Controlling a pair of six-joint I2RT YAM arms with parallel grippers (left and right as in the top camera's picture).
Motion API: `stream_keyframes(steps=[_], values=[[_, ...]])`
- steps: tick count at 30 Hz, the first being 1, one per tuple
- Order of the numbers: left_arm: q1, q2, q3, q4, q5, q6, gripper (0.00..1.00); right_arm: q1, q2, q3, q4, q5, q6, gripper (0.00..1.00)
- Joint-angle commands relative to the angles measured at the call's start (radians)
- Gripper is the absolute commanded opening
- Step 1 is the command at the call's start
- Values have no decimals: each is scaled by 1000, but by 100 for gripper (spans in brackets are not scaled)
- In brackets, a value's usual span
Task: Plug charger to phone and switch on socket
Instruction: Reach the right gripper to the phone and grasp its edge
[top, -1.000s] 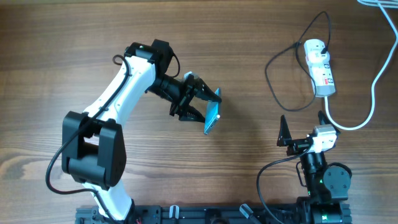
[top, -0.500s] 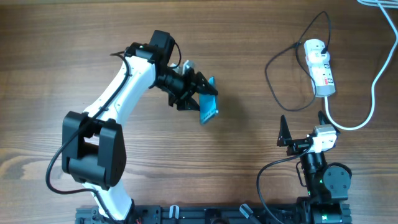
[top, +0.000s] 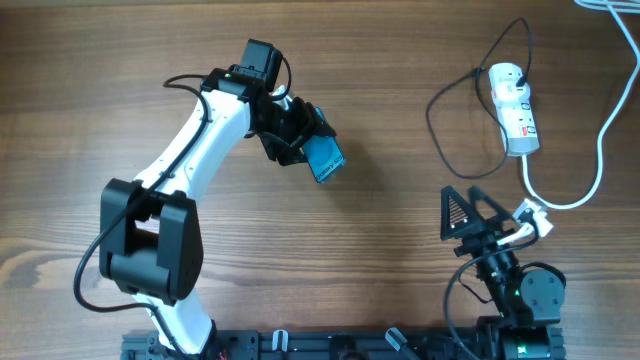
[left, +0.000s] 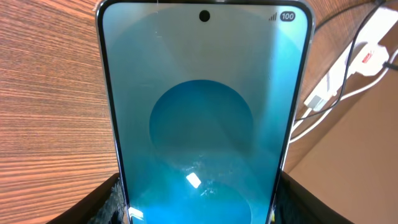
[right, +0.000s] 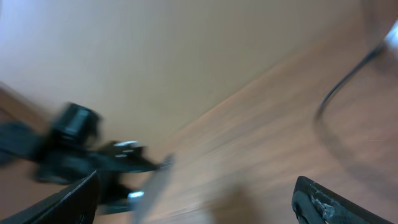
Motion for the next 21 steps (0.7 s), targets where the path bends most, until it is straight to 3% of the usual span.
stream_keyframes(steps=[1, 4, 6, 10, 16, 21], values=[[1, 0, 23, 10, -1, -45, 42, -2, -2, -3, 11, -108, 375, 100], [1, 0, 23, 14, -1, -87, 42, -2, -2, -3, 21, -87, 363, 100], [1, 0, 23, 27, -1, -91, 42, -2, 0, -3, 26, -138, 187, 99], [1, 0, 23, 59, -1, -94, 42, 0, 69, -3, 21, -164, 40, 99], [-27, 0, 23, 78, -72, -105, 42, 79, 341, 17, 169, -179, -85, 99], [-72, 0, 23, 122, -87, -121, 42, 208, 648, 144, 237, -162, -203, 99]])
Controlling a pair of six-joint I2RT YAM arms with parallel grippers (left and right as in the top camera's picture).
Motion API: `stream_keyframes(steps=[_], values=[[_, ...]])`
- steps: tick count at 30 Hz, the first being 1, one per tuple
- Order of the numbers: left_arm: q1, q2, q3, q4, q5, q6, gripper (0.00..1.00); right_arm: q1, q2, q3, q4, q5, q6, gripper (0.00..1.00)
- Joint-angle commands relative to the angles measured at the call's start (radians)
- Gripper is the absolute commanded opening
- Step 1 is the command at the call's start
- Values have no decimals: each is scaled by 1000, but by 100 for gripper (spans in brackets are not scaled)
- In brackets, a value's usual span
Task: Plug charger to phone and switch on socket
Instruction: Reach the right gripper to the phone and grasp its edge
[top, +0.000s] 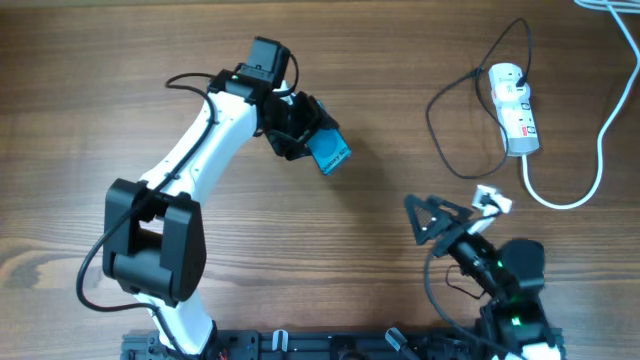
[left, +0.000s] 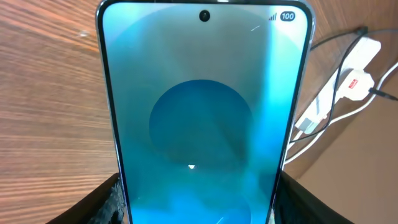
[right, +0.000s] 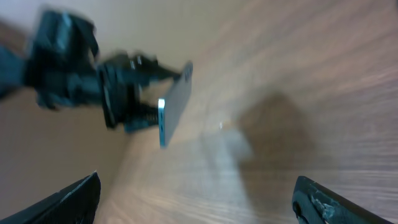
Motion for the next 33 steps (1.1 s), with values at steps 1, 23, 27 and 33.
stream_keyframes(steps=[1, 23, 27, 33], values=[[-37, 0, 23, 31, -10, -19, 42, 93, 212, 134, 24, 8, -137, 99], [-153, 0, 23, 55, -10, -146, 42, 351, 932, 287, 640, 317, -27, 80], [-174, 0, 23, 55, -10, -150, 42, 351, 932, 287, 640, 317, 11, 69], [-189, 0, 23, 58, -10, -180, 43, 351, 932, 287, 640, 317, 70, 52]])
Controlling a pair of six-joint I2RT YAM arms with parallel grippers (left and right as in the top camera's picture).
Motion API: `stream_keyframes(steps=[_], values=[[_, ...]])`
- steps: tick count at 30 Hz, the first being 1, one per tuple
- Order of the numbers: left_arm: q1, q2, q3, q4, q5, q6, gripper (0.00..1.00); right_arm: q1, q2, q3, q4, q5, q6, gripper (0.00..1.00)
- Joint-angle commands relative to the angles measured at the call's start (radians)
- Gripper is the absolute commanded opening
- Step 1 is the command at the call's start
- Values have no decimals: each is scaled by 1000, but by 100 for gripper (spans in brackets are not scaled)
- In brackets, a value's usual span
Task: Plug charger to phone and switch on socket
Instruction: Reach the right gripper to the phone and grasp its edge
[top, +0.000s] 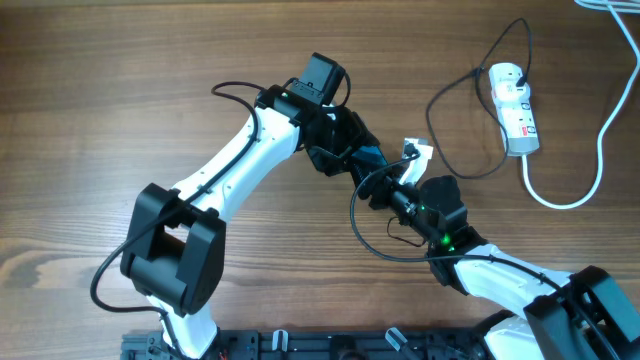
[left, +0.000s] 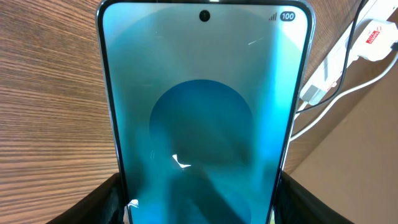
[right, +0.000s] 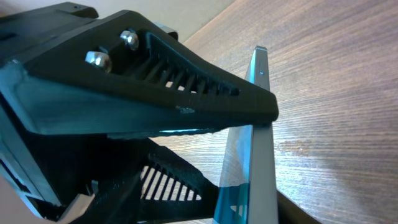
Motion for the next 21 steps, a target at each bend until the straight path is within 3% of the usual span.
stream_keyframes(steps=[1, 21], values=[[-8, 0, 23, 7, 2, -25, 42, 4, 7, 21, 8, 13, 42, 49], [-11, 0, 23, 1, -24, -35, 44, 4, 7, 21, 55, -129, 87, 24]])
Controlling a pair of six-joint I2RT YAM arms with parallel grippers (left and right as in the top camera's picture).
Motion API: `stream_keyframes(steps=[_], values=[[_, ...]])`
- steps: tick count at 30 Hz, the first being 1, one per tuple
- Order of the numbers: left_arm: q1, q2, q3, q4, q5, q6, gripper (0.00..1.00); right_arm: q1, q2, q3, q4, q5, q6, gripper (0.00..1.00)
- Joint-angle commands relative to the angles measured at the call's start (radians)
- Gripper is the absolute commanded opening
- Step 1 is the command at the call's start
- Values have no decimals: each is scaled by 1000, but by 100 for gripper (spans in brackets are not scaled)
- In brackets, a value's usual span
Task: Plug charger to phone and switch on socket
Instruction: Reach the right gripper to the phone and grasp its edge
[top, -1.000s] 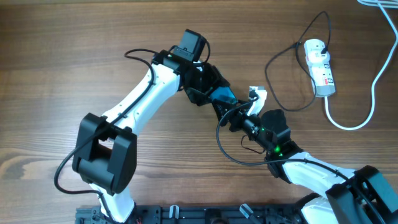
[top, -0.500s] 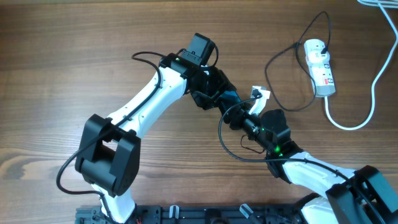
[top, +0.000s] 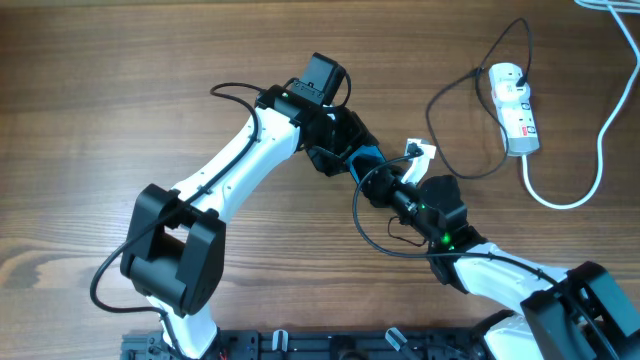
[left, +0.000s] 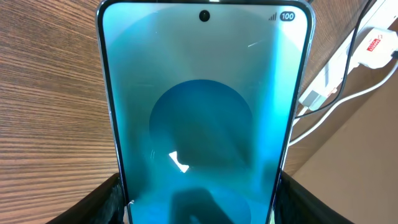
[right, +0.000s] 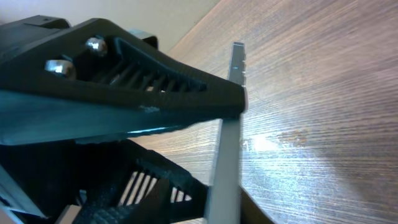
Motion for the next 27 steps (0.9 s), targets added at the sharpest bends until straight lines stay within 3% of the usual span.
stream_keyframes(steps=[1, 21, 25, 27], values=[[-6, 0, 21, 4, -9, -9, 44, 14, -10, 22, 45, -120, 6, 23], [-6, 0, 21, -52, -9, -9, 48, 14, -11, 22, 64, -175, 77, 10], [-6, 0, 21, -53, -9, -9, 52, 14, -11, 22, 78, -185, 87, 8], [-6, 0, 21, -52, -9, -9, 59, 14, -11, 22, 78, -185, 118, 7]])
